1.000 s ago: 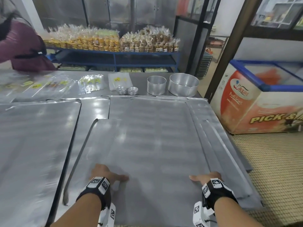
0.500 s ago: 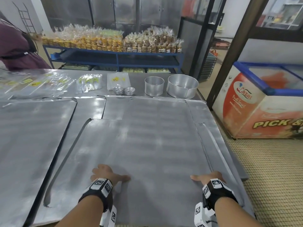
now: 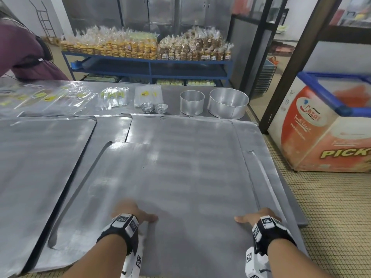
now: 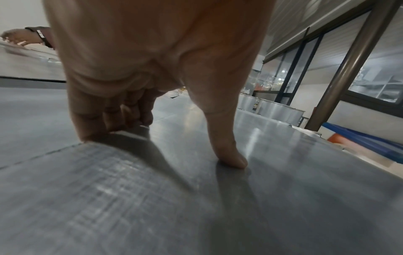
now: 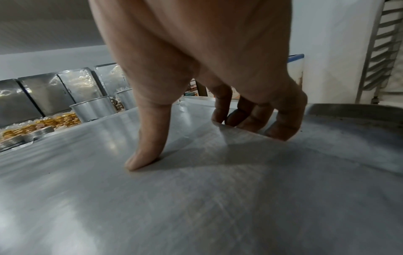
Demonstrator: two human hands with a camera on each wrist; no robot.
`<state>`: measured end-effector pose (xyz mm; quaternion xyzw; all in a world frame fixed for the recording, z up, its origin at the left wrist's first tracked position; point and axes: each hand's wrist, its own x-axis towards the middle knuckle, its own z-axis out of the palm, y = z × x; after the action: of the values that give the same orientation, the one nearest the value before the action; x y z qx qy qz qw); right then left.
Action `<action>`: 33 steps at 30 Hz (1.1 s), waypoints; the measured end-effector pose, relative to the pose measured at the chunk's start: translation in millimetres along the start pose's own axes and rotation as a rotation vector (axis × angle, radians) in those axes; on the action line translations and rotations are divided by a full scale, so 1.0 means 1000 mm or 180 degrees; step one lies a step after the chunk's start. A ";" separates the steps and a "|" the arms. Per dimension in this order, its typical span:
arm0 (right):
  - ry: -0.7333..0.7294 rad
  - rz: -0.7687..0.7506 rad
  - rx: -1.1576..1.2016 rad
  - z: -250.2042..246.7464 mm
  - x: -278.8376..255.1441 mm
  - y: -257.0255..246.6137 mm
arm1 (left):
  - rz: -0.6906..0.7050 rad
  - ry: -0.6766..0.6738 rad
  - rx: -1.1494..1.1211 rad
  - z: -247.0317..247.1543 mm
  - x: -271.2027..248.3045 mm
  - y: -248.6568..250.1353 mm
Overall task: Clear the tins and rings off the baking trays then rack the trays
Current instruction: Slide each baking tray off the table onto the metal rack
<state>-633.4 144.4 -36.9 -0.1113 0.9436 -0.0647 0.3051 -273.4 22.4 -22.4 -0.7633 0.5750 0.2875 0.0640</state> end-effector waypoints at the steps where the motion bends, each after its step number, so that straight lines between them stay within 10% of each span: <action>1: -0.0033 -0.0013 0.0002 -0.001 0.001 0.000 | -0.0004 -0.0060 0.0013 -0.002 -0.001 0.001; 20: -0.0073 -0.0182 0.0688 0.006 -0.035 0.016 | -0.0061 -0.0296 0.0289 -0.016 -0.003 -0.022; 33: -0.0506 0.0299 0.1203 0.045 -0.100 0.013 | -0.0113 -0.0562 -0.0892 -0.050 0.020 -0.087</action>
<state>-530.3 179.9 -19.2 -0.0126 0.8917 -0.2173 0.3967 -172.4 13.0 -12.0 -0.7465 0.5078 0.4298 0.0122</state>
